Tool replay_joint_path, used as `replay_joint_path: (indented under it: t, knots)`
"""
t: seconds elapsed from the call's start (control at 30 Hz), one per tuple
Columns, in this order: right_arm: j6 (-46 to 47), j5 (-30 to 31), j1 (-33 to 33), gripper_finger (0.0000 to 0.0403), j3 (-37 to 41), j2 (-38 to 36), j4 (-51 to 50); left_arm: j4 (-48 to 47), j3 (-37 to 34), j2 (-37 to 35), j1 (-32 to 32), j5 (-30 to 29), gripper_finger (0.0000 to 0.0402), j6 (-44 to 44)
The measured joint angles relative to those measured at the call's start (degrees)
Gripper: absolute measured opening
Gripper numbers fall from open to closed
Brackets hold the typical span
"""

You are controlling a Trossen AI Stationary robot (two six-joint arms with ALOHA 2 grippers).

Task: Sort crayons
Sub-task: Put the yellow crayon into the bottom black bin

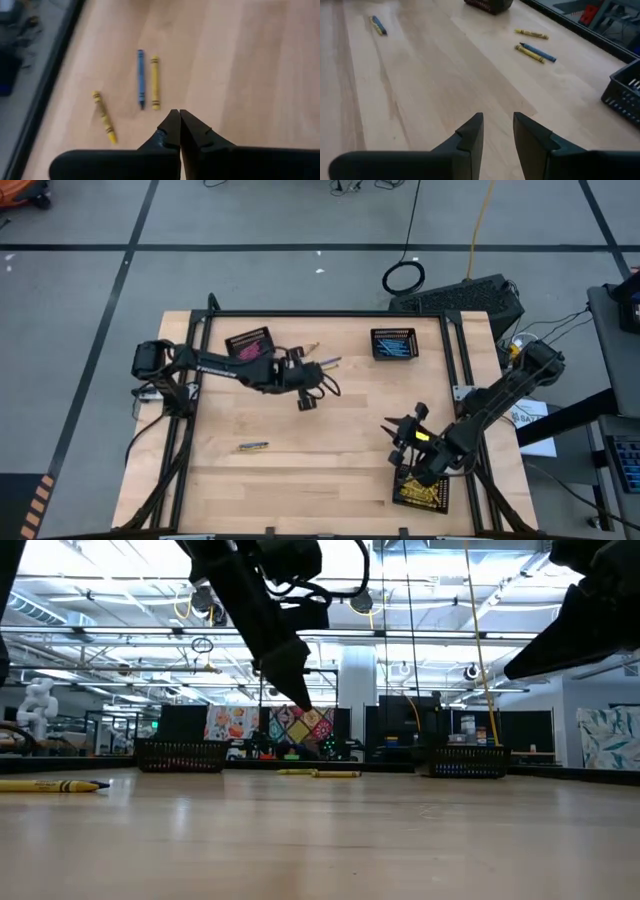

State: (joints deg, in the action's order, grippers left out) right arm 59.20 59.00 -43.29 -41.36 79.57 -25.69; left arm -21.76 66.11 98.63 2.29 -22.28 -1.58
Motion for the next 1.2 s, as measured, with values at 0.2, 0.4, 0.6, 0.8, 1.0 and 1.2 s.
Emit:
replay_joint_path:
  t: [0.2,0.4,0.6,0.8,1.0,1.2]
  knots:
    - [-1.10,1.23,0.70,0.0091,0.00,0.35,0.00,2.44,0.00,-0.02,3.54,-0.68,0.0009,3.81]
    - [-1.38,1.86,1.88,0.0091,0.00,0.33,0.42,9.58,0.07,2.68,13.24,8.55,0.0086,4.32]
    - [-1.42,3.64,2.05,0.0091,0.00,0.33,0.98,10.33,0.10,7.82,19.63,14.78,0.0177,10.52]
    - [-1.42,5.97,2.05,0.0091,0.00,0.33,1.07,12.06,0.09,12.94,22.66,14.57,0.0202,11.82]
    - [-1.40,5.96,2.05,0.0091,0.00,0.33,1.20,12.00,0.13,14.71,24.09,14.11,0.0202,11.78]
    - [-1.40,5.97,2.08,0.0091,0.00,0.33,1.20,11.12,0.22,14.69,24.65,16.30,0.0158,11.71]
